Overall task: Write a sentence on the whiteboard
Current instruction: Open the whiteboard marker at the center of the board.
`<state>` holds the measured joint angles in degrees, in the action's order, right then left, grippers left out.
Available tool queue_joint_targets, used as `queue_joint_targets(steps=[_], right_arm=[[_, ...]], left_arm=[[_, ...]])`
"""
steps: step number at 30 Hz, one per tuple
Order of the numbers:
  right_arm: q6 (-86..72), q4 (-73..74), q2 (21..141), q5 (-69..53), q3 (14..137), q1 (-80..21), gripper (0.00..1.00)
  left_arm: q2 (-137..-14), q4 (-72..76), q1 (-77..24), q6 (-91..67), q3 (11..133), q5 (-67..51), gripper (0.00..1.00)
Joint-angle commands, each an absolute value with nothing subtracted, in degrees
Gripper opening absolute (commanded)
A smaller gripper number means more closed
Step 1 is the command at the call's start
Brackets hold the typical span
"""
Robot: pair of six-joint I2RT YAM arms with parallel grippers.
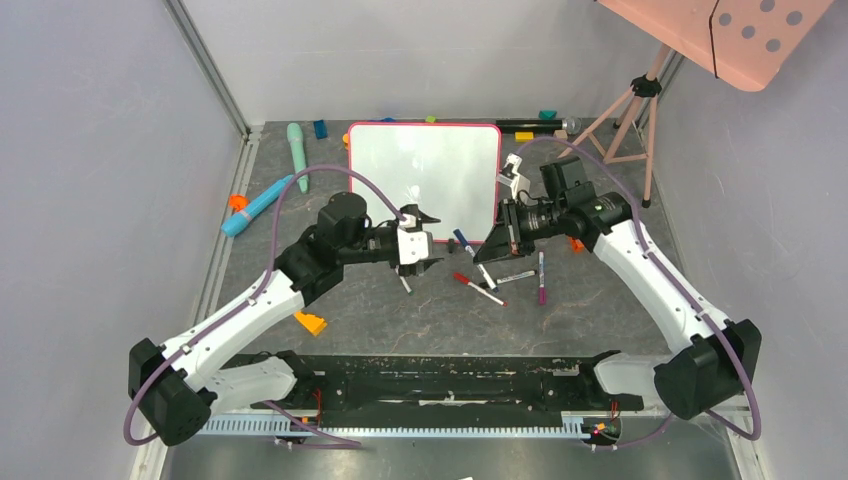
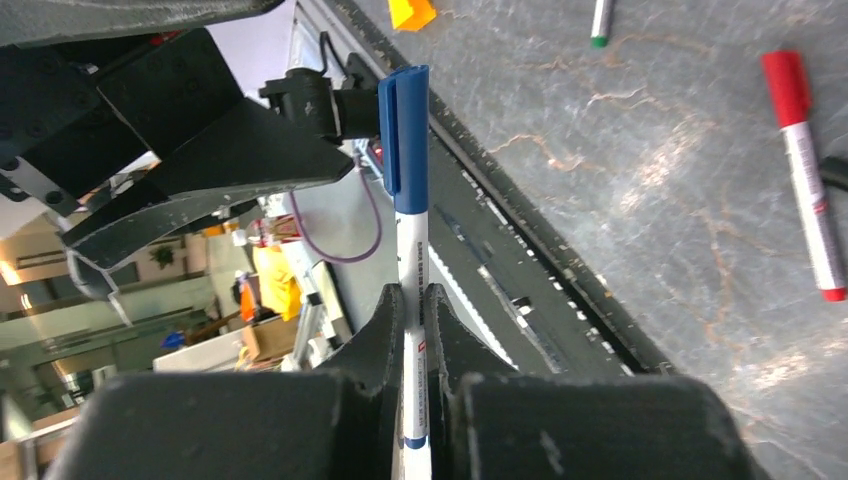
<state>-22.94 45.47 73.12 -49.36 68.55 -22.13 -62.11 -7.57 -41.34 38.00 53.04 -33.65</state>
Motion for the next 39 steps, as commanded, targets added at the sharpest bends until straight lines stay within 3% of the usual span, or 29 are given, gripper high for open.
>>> queue_joint_targets(steps=[1,3,13,17,21,28,34,37,39], right_arm=[[-28.2,46.3,73.8,-53.8,71.0,-23.4,0.0],[-29.8,45.9,74.3,-54.3,70.8,-24.0,0.0],[-38.7,37.6,74.9,-56.9,68.7,-26.1,0.0],[-40.4,35.7,74.6,-56.9,67.8,-26.4,0.0],[-40.5,35.8,74.6,-56.7,67.1,-26.7,0.0],[-40.5,35.6,75.7,-56.9,67.0,-27.0,0.0],[-41.3,34.4,76.9,-56.9,67.1,-27.1,0.0],[-41.3,34.3,77.8,-57.0,67.5,-27.1,0.03],[-41.2,34.1,78.1,-56.3,67.5,-27.0,0.18]], left_arm=[[-61.2,-5.7,-41.6,48.8,52.9,-35.2,0.7],[-61.7,-5.8,-41.7,49.8,53.4,-35.9,0.66],[-64.5,-9.9,-42.1,55.9,54.6,-39.3,0.65],[-65.1,-10.5,-42.2,57.7,54.5,-39.2,0.53],[-65.2,-9.9,-42.3,58.3,54.2,-38.8,0.58],[-65.3,-9.5,-42.7,58.1,54.1,-39.7,0.55],[-65.1,-11.0,-42.9,58.3,54.1,-40.6,0.02],[-64.7,-13.6,-42.9,58.7,54.3,-40.8,0.02],[-63.7,-15.2,-42.9,59.1,54.1,-40.5,0.02]])
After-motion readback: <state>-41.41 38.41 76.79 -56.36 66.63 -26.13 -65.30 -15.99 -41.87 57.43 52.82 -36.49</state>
